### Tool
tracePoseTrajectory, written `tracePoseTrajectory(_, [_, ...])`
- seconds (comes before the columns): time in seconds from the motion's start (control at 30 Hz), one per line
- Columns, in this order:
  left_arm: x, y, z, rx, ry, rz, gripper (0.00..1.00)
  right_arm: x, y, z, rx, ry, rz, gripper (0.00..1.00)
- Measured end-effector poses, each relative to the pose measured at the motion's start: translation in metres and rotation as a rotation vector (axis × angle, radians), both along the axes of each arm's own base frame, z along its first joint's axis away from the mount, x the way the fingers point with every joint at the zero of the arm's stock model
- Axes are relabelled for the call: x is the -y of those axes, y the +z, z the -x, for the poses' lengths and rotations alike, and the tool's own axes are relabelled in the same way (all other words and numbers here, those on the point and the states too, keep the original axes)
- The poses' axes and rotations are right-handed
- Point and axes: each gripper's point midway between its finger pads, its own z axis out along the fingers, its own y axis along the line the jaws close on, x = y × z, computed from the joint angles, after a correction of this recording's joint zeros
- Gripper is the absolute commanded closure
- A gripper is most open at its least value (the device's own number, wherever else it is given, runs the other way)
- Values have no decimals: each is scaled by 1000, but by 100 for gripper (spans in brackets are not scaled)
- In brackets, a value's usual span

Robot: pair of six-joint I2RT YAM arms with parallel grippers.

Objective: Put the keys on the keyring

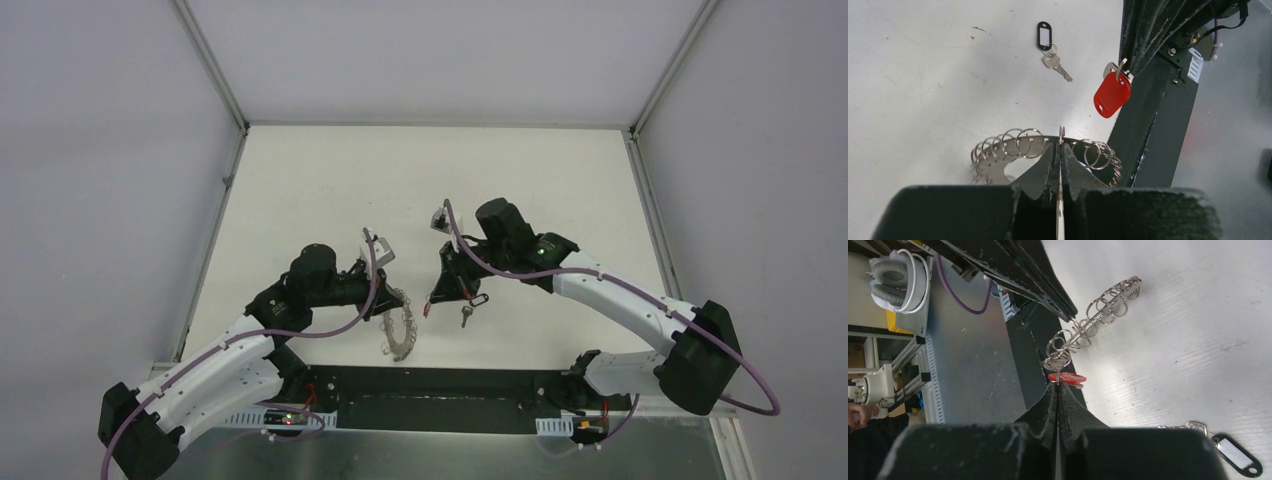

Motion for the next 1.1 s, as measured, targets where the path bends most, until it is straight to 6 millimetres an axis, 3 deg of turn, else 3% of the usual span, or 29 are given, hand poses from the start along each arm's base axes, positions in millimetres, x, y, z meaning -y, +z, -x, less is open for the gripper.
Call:
tracePoseTrajectory(0.17, [0, -4, 1, 3, -3, 5, 100, -7, -2, 8, -6, 39, -9, 100])
tracePoseTrajectory(0.5, [4, 12, 7, 61, -49, 75, 100, -15, -9, 16, -14, 78, 0, 100])
tracePoseTrajectory(0.77, [5, 13, 11, 69, -71, 90, 100, -20, -17, 20, -19, 107, 20, 100])
tracePoseTrajectory(1.1, [5, 13, 11, 66, -75, 90, 100, -34, -10, 21, 13, 135, 15, 100])
